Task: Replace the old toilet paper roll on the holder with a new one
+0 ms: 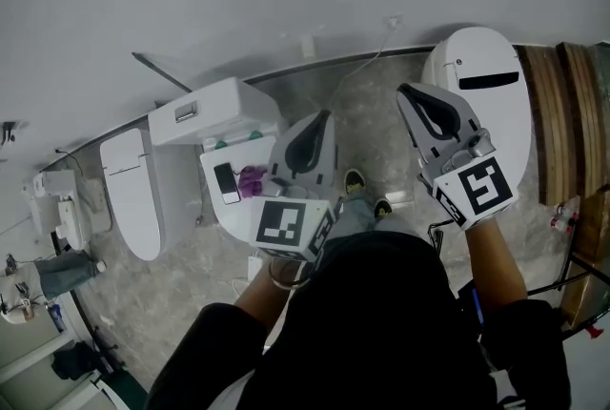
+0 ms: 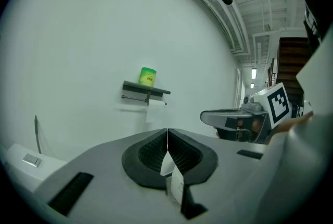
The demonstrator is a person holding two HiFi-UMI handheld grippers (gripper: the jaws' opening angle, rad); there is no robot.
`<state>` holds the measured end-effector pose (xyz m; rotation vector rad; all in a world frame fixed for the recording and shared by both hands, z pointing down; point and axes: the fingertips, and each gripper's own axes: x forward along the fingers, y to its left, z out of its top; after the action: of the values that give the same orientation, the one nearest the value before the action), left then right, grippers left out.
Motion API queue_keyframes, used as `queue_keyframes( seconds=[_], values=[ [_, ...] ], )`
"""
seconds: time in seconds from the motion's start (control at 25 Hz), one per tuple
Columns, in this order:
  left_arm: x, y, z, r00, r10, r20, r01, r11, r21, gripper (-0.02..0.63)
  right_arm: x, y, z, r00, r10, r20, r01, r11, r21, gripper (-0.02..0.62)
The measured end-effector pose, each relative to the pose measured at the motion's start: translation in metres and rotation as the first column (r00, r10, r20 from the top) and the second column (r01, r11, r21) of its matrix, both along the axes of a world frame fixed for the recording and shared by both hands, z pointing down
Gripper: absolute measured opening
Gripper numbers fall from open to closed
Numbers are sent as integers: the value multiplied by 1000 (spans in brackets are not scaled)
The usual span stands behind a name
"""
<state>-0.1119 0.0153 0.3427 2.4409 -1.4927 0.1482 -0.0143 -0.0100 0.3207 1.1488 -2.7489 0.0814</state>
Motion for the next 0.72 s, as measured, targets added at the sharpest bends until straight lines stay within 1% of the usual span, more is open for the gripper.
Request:
queue_keyframes(
  seconds=[0.2,0.4,0.52,0.72],
  values=[
    [-11,-16,1,1000,14,-21,-14,1000,5,23,-8,-17,-4,1000,14,-21,-14,1000,13,21],
    [-23,-29,0,999,25,-22,-25,1000,8,23,-12,-28,-9,998,38,-44,-37,999,32,21],
    [-27,-33,-2,1000,23,-20,-23,1000,15,23,-10,-32,-14,998,45,-54,-42,998,49,21],
    [-28,-44,-8,1000,14,-22,-13,1000,27,23,3,-42,-24,997,69,-35,-67,996,55,21]
  ],
)
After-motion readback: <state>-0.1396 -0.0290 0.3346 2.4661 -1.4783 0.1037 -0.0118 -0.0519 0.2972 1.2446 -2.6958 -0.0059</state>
